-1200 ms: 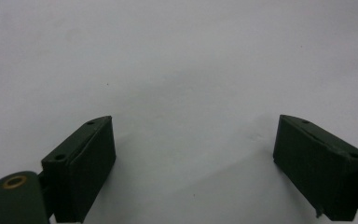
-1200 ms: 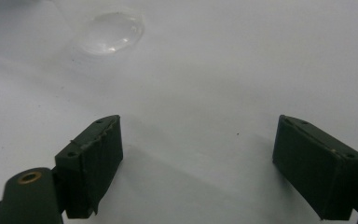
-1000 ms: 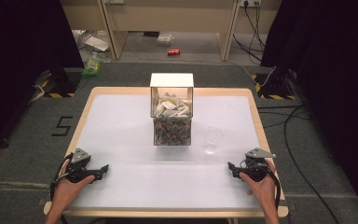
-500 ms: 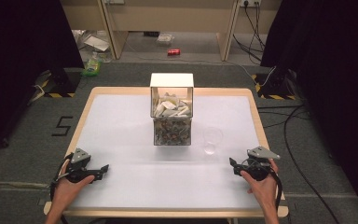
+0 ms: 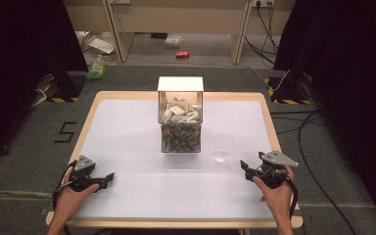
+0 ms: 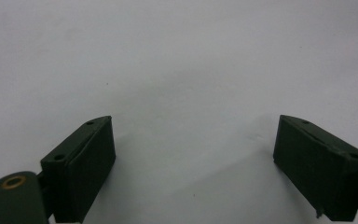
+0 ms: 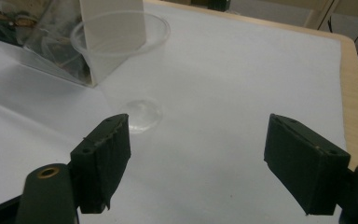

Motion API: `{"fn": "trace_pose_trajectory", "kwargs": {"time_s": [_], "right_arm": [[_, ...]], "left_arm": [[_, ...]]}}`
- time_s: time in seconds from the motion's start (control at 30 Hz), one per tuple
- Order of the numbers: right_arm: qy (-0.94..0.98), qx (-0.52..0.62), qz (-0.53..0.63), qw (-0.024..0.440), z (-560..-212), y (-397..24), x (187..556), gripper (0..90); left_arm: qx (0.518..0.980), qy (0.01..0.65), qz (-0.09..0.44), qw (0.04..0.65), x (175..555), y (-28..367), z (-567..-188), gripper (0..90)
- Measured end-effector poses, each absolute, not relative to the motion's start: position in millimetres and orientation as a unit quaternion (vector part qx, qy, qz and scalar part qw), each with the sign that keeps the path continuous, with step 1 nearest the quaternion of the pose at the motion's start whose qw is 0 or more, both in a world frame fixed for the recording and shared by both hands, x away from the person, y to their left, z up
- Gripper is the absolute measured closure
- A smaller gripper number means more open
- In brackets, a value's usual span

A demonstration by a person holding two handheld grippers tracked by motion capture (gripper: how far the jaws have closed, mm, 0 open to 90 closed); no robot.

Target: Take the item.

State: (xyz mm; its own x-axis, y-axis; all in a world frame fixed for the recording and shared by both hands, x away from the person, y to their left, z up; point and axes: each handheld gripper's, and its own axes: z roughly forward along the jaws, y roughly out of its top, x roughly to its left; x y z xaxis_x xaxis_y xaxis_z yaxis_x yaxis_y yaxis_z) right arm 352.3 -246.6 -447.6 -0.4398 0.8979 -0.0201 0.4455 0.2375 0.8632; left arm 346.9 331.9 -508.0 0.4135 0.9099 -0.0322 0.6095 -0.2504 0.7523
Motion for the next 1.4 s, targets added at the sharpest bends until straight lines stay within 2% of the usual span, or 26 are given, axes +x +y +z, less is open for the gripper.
{"fn": "trace_pose_trajectory", "kwargs": {"time_s": [0.8,1.4], "right_arm": [[0.730,0.422,0.454,0.288,-397,-225,352,27.5],[0.734,0.376,0.487,0.289,-361,-188,360,32.8]], "left_arm": [[0.762,0.498,0.213,0.354,347,331,-508,11.7],[0.762,0.499,0.212,0.355,347,331,-508,11.7]]}}
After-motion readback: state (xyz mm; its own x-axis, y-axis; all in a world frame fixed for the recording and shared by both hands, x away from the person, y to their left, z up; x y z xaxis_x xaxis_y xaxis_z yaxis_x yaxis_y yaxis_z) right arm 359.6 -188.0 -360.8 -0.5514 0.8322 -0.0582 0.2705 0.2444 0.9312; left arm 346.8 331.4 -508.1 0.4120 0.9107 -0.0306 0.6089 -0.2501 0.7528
